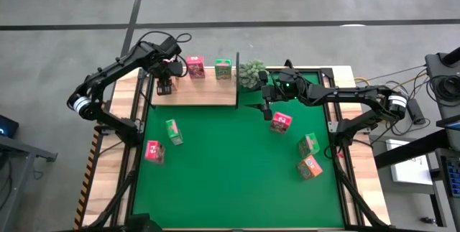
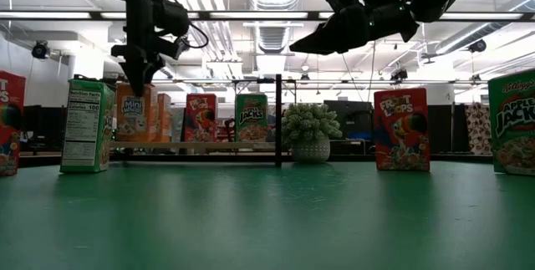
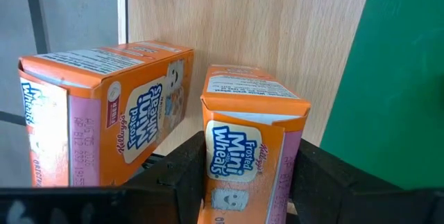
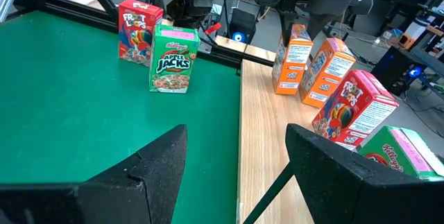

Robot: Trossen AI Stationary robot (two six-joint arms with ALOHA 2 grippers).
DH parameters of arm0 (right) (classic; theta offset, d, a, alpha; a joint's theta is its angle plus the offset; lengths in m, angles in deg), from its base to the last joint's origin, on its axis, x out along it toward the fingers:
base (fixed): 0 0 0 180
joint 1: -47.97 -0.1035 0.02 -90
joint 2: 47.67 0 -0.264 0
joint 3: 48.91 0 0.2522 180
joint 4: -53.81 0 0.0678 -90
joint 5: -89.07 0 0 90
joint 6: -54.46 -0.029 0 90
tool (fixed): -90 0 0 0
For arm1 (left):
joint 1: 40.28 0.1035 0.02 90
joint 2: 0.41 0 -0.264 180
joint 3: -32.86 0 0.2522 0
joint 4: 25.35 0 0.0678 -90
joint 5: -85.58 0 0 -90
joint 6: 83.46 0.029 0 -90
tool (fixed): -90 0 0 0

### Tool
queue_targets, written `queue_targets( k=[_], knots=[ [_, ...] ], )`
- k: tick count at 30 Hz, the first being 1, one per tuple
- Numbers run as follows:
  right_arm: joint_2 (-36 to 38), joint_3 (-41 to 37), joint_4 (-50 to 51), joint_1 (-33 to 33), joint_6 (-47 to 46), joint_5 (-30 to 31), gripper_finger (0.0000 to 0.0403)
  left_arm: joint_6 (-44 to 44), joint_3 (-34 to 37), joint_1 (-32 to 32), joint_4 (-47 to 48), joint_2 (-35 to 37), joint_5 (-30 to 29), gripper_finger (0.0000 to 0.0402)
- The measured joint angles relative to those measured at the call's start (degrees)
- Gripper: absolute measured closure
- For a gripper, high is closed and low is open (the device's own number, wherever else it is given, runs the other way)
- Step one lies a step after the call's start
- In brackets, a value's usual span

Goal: Stack cereal on shelf
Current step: Put the left orange cereal box on the shelf aligned with the other orange cereal box

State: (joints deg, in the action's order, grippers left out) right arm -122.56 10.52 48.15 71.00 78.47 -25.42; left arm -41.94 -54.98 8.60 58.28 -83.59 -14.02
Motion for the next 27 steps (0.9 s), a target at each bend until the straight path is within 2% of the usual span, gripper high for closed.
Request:
queue_targets(
  k=[4, 11, 15, 27],
  knots=[
    [0.0, 0.0, 0.0, 0.0, 0.0, 0.0, 0.0168, 0.0, 0.0, 0.0, 0.0, 0.0, 0.0, 0.0238],
    [0.0, 0.0, 0.2, 0.0, 0.0, 0.0, 0.0168, -0.2, 0.0, 0.0, -0.3, 0.0, -0.6, 0.0203],
    [0.0, 0.0, 0.2, 0.0, 0.0, 0.0, 0.0168, 0.1, 0.0, 0.0, -0.3, 0.0, -2.9, 0.0191],
    [0.0, 0.0, 0.4, 0.0, 0.0, 0.0, 0.0168, -1.0, -3.0, -0.1, 1.5, 0.1, -3.4, 0.0187]
  ],
)
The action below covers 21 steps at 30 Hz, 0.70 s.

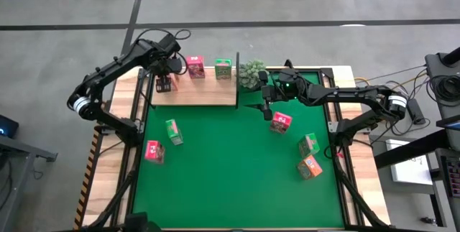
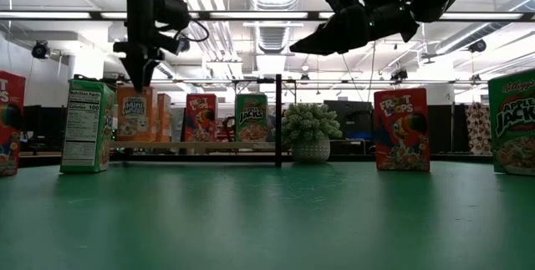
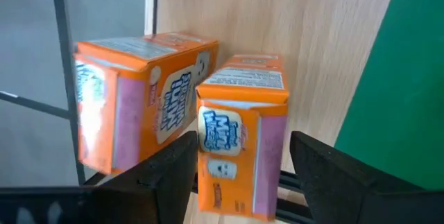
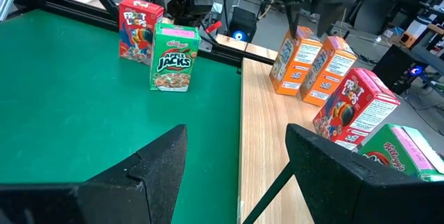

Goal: Stack cereal on shelf
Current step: Put the left orange cereal box on the shelf aligned with the other orange cereal box

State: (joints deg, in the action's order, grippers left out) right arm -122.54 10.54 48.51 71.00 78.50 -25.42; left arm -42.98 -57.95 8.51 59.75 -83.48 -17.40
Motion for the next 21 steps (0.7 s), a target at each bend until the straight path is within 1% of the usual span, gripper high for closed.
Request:
queue_targets(
  k=[6, 11, 13, 15, 17, 21],
  knots=[
    [0.0, 0.0, 0.1, 0.0, 0.0, 0.0, 0.0168, -4.9, -4.6, -1.0, 3.7, 0.0, 0.4, 0.0191],
    [0.1, 0.0, 0.1, 0.0, 0.0, 0.0, 0.0168, -10.3, -6.2, -1.2, 7.0, 0.3, 0.4, 0.0214],
    [0.1, 0.0, 0.1, 0.0, 0.0, 0.0, 0.0168, -11.0, -5.7, -1.1, 7.6, 0.7, -0.6, 0.0235],
    [0.1, 0.0, 0.2, 0.0, 0.0, 0.0, 0.0168, -11.4, -5.3, -0.9, 8.3, 0.8, -2.8, 0.0265],
    [0.1, 0.0, 0.3, 0.0, 0.0, 0.0, 0.0168, -11.4, -5.2, -0.9, 8.2, 0.8, -4.6, 0.0302],
    [0.1, 0.0, 0.3, 0.0, 0.0, 0.0, 0.0168, -10.6, -4.8, -0.1, 8.2, 0.8, -4.9, 0.0382]
  ],
)
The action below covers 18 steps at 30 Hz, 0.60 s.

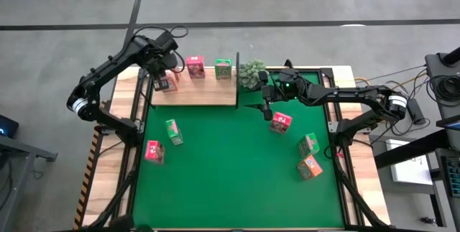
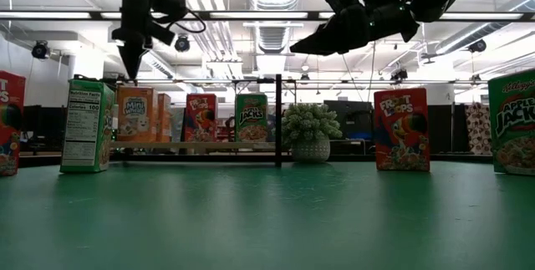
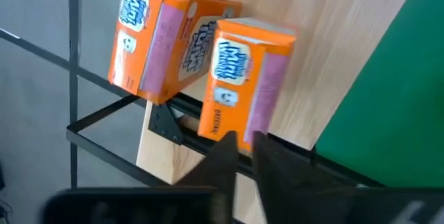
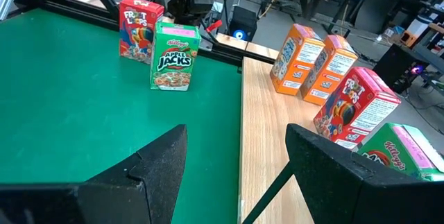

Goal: Stack cereal on shelf
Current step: Put the left orange cereal box on the shelf aligned with the other orange cereal box

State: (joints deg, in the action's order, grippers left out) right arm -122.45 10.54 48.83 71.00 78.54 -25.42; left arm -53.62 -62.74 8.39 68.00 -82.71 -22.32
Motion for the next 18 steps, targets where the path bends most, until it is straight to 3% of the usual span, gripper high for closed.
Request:
queue_targets(
  k=[18],
  knots=[
    [0.0, 0.0, 0.0, 0.0, 0.2, 0.0, 0.0168, 1.1, 3.9, 2.9, -3.3, 0.0, 0.0, 0.0401]
  ],
)
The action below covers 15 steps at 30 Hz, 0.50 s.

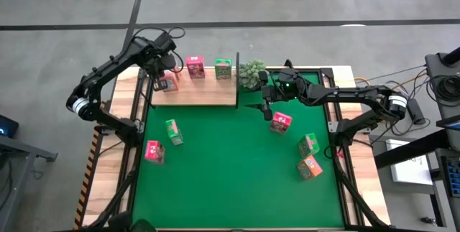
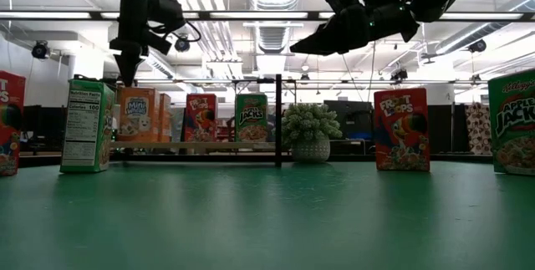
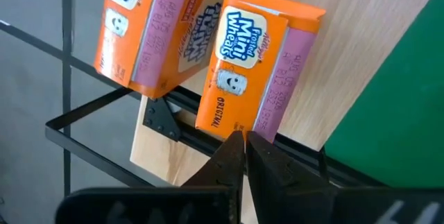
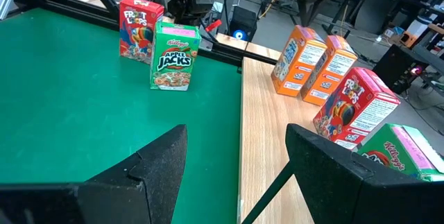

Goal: Stack cereal on shelf
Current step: Put the left orange cereal box on the shelf aligned with the other orange cereal box

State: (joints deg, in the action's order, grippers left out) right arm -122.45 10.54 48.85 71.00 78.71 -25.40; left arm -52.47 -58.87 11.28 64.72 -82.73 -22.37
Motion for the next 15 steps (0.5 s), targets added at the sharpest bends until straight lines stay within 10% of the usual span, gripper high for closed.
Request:
queue_targets(
  k=[15],
  knots=[
    [0.0, 0.0, 0.0, 0.0, 0.0, 0.0, 0.0168, 0.8, 0.0, 0.3, -0.2, -0.1, -2.5, 0.0402]
  ],
)
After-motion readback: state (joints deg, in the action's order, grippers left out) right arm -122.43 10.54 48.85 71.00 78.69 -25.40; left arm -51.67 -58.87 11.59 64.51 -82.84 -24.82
